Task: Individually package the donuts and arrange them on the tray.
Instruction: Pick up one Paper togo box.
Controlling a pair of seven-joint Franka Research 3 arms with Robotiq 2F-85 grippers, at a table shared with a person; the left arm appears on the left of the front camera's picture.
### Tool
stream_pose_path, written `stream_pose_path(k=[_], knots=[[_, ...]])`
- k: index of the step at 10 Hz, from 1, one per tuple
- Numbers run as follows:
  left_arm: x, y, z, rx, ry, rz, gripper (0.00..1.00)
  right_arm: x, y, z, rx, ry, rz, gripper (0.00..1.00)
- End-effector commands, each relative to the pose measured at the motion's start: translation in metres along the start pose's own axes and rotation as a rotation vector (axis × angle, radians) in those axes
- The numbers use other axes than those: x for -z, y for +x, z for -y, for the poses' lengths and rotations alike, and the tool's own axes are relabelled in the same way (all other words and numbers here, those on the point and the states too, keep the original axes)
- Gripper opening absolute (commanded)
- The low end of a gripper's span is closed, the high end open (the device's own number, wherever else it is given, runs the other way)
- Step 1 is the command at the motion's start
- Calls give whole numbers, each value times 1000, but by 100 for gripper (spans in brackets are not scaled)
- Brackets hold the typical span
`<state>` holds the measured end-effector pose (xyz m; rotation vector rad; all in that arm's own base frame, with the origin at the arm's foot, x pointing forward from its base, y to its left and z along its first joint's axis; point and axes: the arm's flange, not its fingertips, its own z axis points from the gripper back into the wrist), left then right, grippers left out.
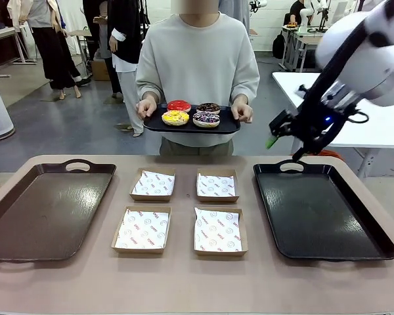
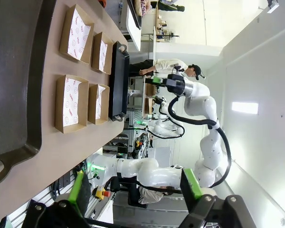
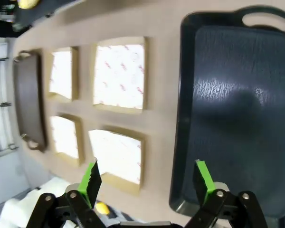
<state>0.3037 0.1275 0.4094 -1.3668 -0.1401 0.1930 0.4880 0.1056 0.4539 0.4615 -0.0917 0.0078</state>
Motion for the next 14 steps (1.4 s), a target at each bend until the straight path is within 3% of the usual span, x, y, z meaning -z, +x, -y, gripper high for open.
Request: stream_pose_path(k=[1, 4, 14], knots=[[-1, 0, 2, -9, -8, 1, 100, 21, 9, -24, -3, -133, -34, 100], [-1, 0, 2, -9, -8, 1, 100, 54, 5, -43, -60, -250, -51, 100], [-1, 0, 2, -9, -8, 1, 100, 66, -7, -46, -98, -235, -82, 100]])
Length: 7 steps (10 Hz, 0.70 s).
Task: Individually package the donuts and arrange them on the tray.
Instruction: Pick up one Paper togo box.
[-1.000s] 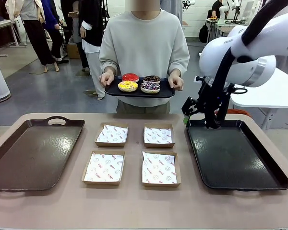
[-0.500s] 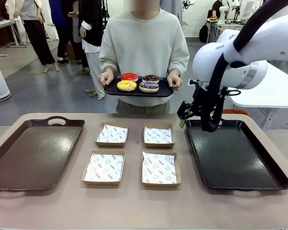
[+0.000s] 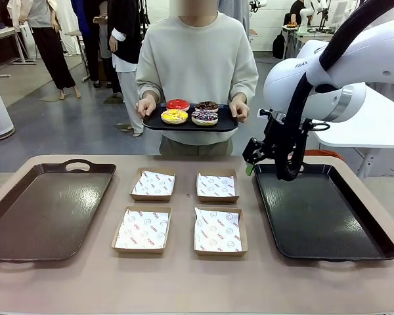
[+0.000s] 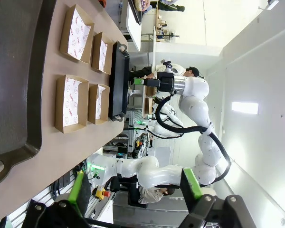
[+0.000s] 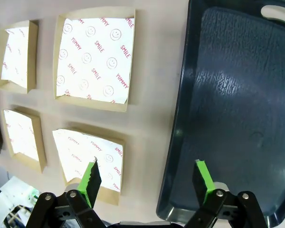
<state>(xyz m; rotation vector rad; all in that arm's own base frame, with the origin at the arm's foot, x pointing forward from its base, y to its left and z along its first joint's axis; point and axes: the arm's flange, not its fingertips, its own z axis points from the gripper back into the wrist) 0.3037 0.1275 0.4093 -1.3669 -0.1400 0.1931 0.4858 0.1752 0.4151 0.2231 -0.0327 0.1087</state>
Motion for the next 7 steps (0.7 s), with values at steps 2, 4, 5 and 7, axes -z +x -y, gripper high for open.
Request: stream_pose_path(k=[2, 4, 5, 7], knots=[[-1, 0, 2, -8, -8, 1, 100, 0, 0, 0, -2, -2, 1, 100], [-1, 0, 2, -8, -8, 1, 100, 8, 13, -7, 3, -36, -16, 100], [-1, 0, 2, -8, -8, 1, 100, 14, 24, -12, 26, -51, -13, 100], [-1, 0, 2, -8, -8, 1, 100, 25, 44, -30, 47, -112, -1, 100]])
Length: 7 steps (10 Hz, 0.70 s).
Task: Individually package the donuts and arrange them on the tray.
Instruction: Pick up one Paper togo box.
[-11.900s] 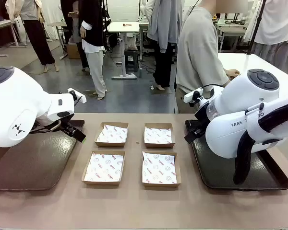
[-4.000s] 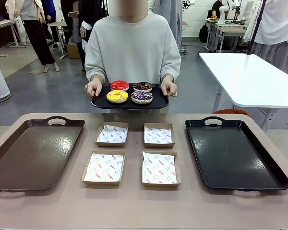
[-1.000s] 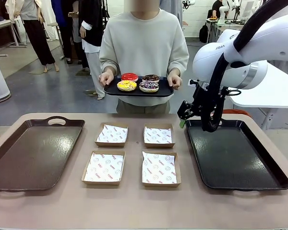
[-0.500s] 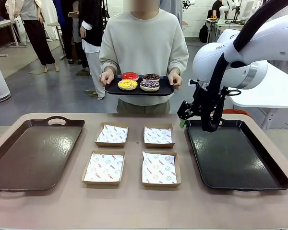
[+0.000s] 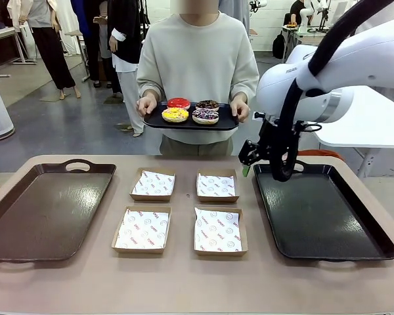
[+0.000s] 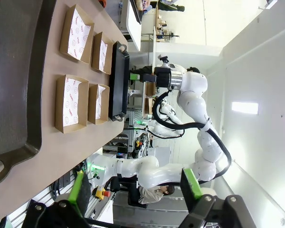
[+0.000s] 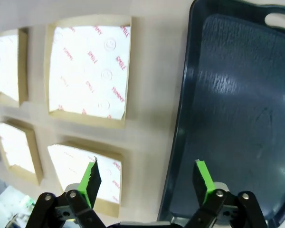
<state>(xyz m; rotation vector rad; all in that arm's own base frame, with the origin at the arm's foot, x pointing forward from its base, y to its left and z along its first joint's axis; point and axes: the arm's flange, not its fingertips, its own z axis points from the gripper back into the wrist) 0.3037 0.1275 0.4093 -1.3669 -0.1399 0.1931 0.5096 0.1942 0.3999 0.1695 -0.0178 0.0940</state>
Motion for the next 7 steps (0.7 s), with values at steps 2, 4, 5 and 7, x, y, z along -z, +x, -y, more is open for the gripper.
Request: stream_pose_path(k=[2, 4, 5, 7], knots=[[-1, 0, 2, -8, -8, 1, 100, 17, 45, -34, 73, -106, 30, 100], [-1, 0, 2, -8, -8, 1, 100, 30, 68, -44, 95, -132, 43, 100], [-1, 0, 2, -8, -8, 1, 100, 37, 78, -49, 106, -131, 50, 100], [-1, 0, 2, -8, -8, 1, 100, 49, 91, -56, 124, -133, 59, 100]])
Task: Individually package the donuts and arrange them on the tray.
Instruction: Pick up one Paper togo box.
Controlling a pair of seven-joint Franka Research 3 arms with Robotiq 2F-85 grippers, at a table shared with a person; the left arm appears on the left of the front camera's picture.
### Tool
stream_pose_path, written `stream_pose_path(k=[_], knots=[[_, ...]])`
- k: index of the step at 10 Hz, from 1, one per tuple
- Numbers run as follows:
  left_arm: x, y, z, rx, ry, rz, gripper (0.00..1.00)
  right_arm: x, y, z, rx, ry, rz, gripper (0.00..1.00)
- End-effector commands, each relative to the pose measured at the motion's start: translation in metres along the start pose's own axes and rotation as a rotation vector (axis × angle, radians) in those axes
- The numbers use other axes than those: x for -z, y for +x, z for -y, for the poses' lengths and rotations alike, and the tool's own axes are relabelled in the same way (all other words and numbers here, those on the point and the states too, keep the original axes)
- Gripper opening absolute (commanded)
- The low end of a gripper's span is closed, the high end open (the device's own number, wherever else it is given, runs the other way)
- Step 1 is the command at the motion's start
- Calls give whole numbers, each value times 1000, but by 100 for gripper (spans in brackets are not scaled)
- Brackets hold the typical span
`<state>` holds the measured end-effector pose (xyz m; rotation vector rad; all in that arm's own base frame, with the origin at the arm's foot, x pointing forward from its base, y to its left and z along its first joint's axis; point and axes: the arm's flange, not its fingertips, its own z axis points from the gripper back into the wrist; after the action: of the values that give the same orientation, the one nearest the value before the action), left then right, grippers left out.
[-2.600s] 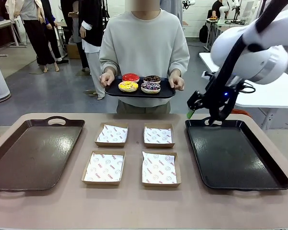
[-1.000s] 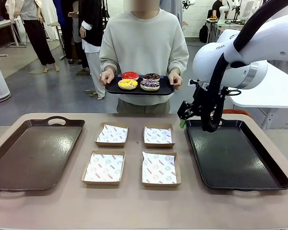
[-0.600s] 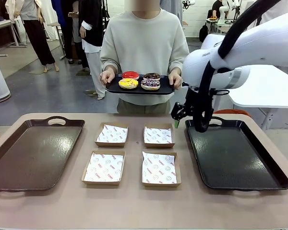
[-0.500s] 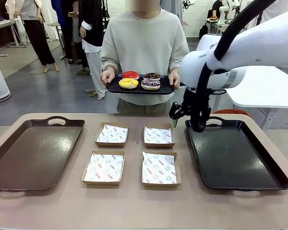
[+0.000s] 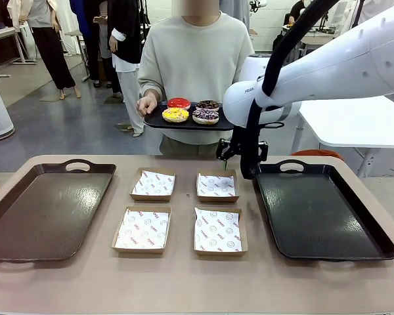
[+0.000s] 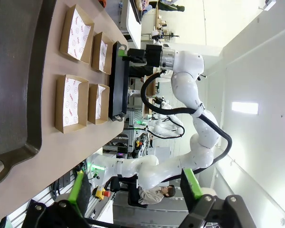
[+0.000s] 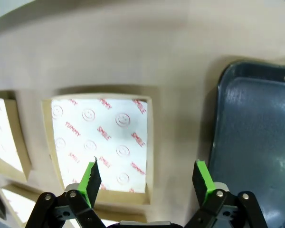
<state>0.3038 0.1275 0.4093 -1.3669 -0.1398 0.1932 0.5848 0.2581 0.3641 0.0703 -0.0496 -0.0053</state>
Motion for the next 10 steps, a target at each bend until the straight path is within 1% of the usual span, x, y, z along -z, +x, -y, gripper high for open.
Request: stream_pose_path(k=[1, 2, 3, 7, 10], knots=[[-1, 0, 2, -8, -8, 1, 100, 4, 11, -8, 40, -35, 22, 100], [-1, 0, 2, -8, -8, 1, 100, 2, 7, -7, 47, -39, 15, 100], [-1, 0, 2, -8, -8, 1, 100, 5, 5, -3, 10, 0, -1, 100], [-1, 0, 2, -8, -8, 1, 100, 6, 6, -4, 16, -1, -1, 100], [-1, 0, 2, -8, -8, 1, 100, 34, 7, 0, 19, -27, -21, 100]])
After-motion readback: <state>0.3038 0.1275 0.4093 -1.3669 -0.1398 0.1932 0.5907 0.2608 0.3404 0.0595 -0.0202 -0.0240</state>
